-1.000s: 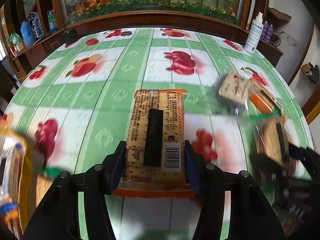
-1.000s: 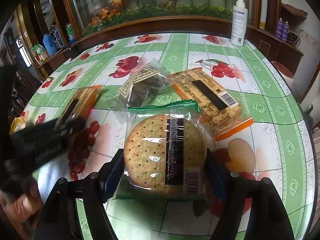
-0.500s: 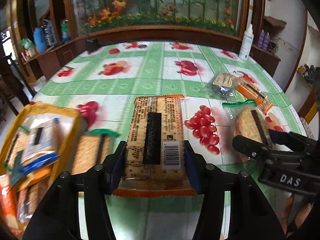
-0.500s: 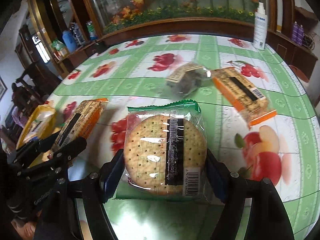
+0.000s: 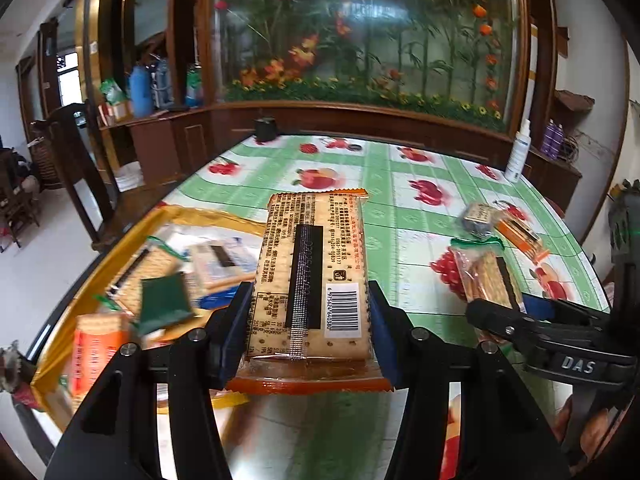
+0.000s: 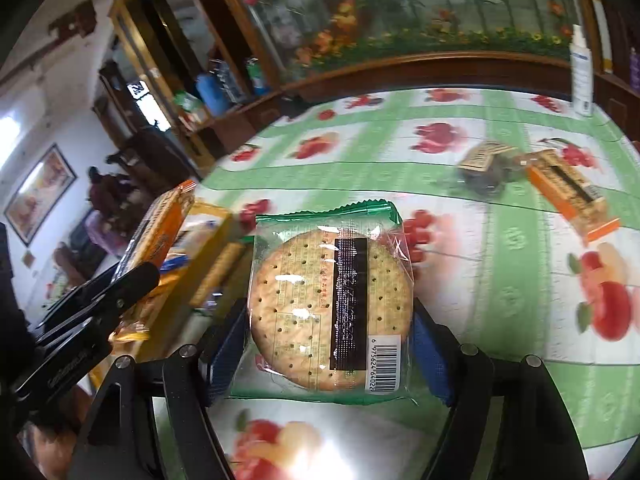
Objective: Organize snacks
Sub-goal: 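Carry both held packs over the white box with both grippers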
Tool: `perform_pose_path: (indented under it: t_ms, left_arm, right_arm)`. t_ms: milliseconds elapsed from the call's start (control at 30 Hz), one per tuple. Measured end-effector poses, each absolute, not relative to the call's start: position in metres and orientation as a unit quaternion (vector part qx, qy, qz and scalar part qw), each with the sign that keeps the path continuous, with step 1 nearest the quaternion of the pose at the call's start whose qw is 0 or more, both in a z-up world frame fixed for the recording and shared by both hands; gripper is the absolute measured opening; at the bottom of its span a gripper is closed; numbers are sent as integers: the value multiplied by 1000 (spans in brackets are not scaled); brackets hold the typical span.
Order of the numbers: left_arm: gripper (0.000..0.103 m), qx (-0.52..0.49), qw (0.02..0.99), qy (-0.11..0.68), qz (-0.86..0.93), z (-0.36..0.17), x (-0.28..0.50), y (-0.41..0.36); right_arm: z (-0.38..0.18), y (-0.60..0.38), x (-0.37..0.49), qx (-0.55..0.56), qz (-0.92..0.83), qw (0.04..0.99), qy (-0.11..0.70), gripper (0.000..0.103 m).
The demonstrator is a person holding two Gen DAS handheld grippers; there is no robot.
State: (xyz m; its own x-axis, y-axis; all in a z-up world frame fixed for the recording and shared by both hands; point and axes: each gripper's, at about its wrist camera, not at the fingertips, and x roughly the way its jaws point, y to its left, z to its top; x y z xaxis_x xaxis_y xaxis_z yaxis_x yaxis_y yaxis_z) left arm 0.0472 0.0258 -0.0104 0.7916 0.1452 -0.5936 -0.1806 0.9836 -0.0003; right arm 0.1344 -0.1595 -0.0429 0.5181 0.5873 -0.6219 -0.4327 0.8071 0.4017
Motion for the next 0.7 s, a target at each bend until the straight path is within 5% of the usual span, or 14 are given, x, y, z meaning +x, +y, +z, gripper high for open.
perform_pose_path:
  t_ms: [700]
  left_arm:
    - [53,-94,929,314,169,-25,10,137]
  right_arm:
    - [-16,-29,107,87,422,817,384,77]
